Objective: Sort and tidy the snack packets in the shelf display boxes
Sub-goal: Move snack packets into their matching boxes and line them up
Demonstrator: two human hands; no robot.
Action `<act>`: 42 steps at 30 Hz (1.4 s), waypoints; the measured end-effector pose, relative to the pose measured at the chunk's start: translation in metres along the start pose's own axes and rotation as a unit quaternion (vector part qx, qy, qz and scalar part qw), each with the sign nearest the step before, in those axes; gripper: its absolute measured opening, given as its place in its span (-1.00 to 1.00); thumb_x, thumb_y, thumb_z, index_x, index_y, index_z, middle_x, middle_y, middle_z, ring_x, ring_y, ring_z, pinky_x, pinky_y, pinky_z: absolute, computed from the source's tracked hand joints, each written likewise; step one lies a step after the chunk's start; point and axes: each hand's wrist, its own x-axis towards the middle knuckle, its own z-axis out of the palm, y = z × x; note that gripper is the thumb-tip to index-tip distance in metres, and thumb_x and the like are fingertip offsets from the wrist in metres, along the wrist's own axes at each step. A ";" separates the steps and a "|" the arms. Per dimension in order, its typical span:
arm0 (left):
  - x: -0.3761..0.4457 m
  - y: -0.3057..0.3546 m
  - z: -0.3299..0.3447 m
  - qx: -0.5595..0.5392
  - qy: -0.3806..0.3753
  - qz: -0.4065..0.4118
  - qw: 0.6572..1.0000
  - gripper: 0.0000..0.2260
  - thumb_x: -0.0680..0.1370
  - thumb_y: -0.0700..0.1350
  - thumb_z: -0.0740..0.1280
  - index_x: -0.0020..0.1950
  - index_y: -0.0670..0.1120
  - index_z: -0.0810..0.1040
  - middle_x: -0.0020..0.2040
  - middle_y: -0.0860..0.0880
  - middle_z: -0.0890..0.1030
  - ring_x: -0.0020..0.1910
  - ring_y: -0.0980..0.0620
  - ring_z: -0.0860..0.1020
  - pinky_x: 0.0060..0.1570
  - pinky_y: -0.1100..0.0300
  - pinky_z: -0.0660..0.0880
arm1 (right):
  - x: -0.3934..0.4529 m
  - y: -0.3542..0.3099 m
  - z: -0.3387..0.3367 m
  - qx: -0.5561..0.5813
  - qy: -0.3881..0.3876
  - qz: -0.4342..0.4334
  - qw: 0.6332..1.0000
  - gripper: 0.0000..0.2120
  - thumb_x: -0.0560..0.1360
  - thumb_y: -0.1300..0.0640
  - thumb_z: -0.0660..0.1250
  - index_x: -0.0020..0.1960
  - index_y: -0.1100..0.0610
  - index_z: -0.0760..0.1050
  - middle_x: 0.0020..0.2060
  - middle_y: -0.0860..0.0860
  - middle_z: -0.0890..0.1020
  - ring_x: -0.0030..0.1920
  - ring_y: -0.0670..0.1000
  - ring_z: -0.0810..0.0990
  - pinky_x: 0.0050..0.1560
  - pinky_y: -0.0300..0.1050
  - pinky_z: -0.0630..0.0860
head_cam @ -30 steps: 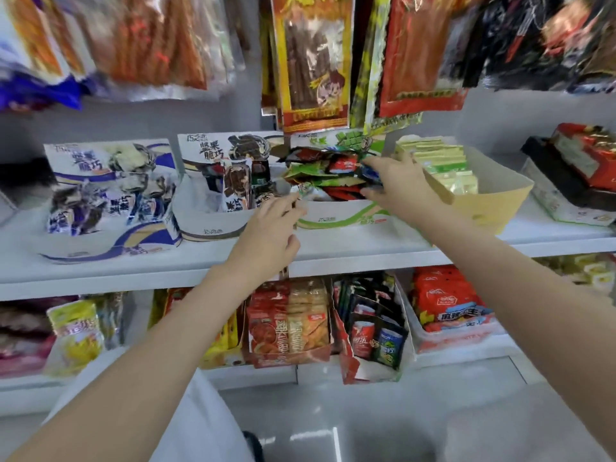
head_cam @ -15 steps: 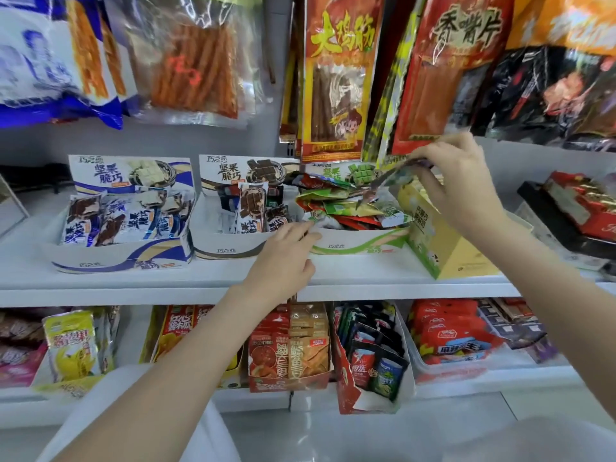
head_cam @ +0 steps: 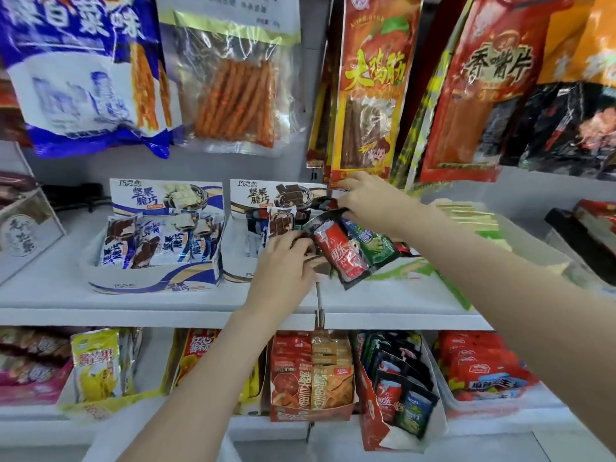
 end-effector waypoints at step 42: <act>-0.054 0.088 0.090 -0.198 -0.341 0.013 0.919 -0.84 0.56 -0.14 0.25 0.06 -0.07 0.61 -0.06 0.05 0.63 -0.10 0.15 0.59 0.01 0.24 0.55 | -0.253 -0.032 0.113 0.456 -0.052 0.163 0.874 -0.85 0.48 0.25 0.32 0.05 0.16 0.48 -0.08 0.06 0.64 -0.06 0.09 0.60 -0.07 -0.08 0.45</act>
